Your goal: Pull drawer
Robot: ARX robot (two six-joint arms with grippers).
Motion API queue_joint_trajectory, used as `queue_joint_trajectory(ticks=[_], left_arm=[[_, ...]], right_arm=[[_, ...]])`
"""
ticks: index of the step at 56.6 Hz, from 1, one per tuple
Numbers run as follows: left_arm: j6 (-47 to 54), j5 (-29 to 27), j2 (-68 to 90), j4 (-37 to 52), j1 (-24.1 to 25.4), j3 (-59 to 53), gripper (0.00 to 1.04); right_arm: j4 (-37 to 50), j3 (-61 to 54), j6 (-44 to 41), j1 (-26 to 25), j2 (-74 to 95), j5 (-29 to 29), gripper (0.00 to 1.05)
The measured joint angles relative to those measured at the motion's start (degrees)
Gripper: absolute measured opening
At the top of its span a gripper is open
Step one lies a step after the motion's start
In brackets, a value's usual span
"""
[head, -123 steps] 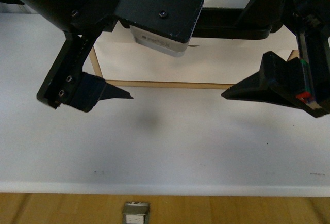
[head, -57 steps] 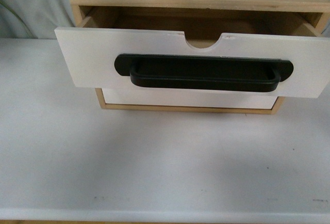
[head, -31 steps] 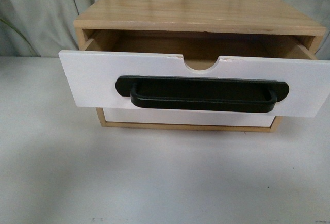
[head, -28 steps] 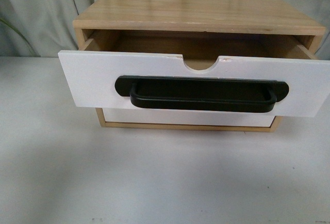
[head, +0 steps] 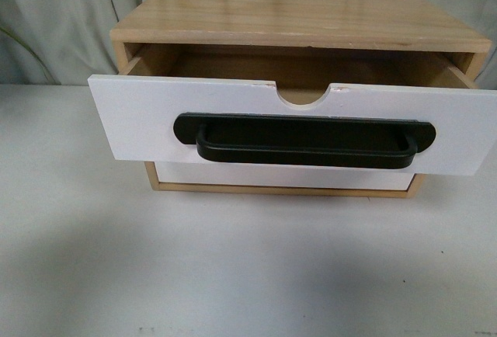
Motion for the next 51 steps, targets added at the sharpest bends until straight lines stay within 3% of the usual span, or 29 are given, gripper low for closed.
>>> queue_joint_trajectory(ticks=[11,14,19,37,43,51], left_arm=[[0.0,0.0,-4.4,-2.1,0.0,-2.4,0.10],[0.0,0.0,-5.5,-2.7,0.0,-2.9,0.04],[0.2,0.0,-7.8,-4.1,0.0,-3.8,0.04],[0.2,0.0,-13.8,-6.8,0.0,-6.5,0.04],[0.2,0.0,-15.5,-8.1,0.0,-6.5,0.04],[0.2,0.0,-18.0,-10.6,0.0,-6.5,0.04]], right_arm=[[-2.1,-2.0,0.2,-4.2,-4.0,-4.5,0.01],[-2.8,-2.4,0.3,-7.3,-5.1,-8.9,0.01],[-3.7,-3.1,0.4,-10.4,-7.0,-9.7,0.01],[-5.5,-5.9,0.5,-10.6,-12.0,-10.2,0.01],[-14.5,-5.9,0.5,-10.6,-19.1,-10.3,0.01],[-15.4,-5.9,0.5,-10.6,-21.6,-10.3,0.01]])
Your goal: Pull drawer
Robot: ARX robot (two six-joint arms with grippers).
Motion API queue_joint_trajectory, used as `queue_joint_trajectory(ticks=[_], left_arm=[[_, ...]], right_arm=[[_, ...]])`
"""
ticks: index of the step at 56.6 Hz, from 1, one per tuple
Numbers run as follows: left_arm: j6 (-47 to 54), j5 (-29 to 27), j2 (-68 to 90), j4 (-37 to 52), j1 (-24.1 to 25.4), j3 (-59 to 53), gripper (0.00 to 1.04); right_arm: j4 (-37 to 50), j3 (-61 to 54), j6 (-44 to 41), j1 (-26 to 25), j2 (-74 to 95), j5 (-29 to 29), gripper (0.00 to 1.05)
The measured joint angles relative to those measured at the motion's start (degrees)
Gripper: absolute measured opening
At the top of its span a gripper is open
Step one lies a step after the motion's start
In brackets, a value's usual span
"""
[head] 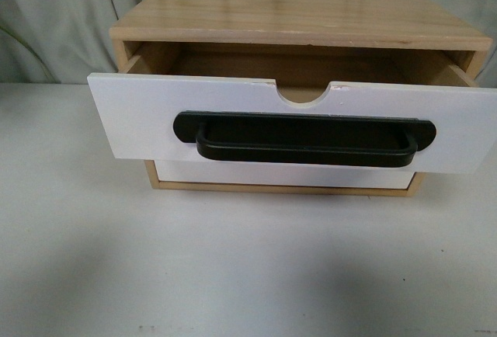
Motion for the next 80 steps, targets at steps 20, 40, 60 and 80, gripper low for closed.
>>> queue_joint_trajectory(ticks=[20,40,60,80], left_arm=[[0.0,0.0,-11.0,-11.4,0.0,0.0,0.04],[0.0,0.0,-11.1,-11.5,0.0,0.0,0.41],[0.0,0.0,-11.1,-11.5,0.0,0.0,0.99],[0.0,0.0,-11.1,-11.5,0.0,0.0,0.98]], right_arm=[[0.0,0.0,0.0,0.0,0.0,0.0,0.01],[0.0,0.0,0.0,0.0,0.0,0.0,0.48],[0.0,0.0,0.0,0.0,0.0,0.0,0.96],[0.0,0.0,0.0,0.0,0.0,0.0,0.96]])
